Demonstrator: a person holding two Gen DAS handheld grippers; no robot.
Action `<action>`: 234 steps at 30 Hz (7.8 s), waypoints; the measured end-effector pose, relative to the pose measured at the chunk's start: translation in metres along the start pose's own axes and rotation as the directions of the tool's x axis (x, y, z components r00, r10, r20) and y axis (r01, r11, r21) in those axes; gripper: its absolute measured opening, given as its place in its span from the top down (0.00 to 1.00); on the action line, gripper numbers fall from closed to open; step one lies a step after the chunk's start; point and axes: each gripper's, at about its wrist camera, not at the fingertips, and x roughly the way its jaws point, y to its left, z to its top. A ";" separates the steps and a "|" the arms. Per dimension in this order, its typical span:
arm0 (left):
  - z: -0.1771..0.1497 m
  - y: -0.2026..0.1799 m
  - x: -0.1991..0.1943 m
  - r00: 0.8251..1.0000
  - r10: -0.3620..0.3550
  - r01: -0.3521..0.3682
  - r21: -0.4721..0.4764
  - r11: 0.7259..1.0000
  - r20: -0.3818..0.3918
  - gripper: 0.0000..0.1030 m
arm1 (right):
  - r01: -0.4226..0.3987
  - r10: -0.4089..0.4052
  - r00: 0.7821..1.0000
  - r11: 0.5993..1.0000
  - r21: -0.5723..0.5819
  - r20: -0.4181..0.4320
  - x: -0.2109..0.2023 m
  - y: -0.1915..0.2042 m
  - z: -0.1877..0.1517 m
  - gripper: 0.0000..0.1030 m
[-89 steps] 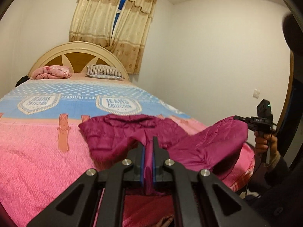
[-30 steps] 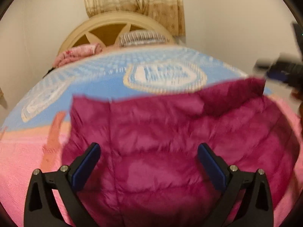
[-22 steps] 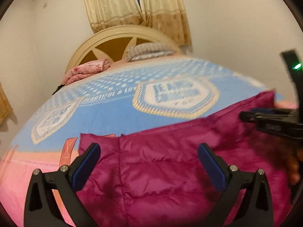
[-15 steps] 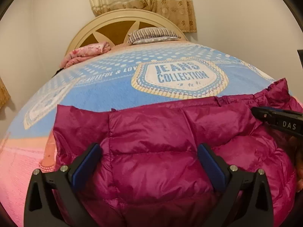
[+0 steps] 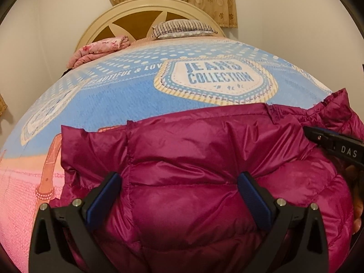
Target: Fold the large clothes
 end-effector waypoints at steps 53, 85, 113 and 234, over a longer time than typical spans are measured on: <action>0.001 -0.002 0.012 0.997 0.000 0.002 0.021 1.000 -0.073 0.00 | 0.106 -0.110 0.993 0.990 -0.092 -0.038 0.015 0.018 -0.003 0.62; 0.001 0.003 0.010 0.996 -0.015 0.015 0.005 1.000 -0.090 0.00 | 0.040 -0.039 0.999 0.995 -0.090 0.011 -0.029 0.048 -0.051 0.48; -0.121 0.131 -0.091 0.933 -0.360 0.338 -0.308 0.889 -0.016 0.36 | -0.040 0.039 0.999 0.979 -0.198 -0.005 -0.097 0.065 -0.094 0.46; -0.010 -0.073 -0.054 0.990 -0.113 0.103 -0.112 0.988 -0.086 0.00 | -0.142 0.122 0.989 0.939 0.315 0.083 -0.049 -0.083 -0.036 0.53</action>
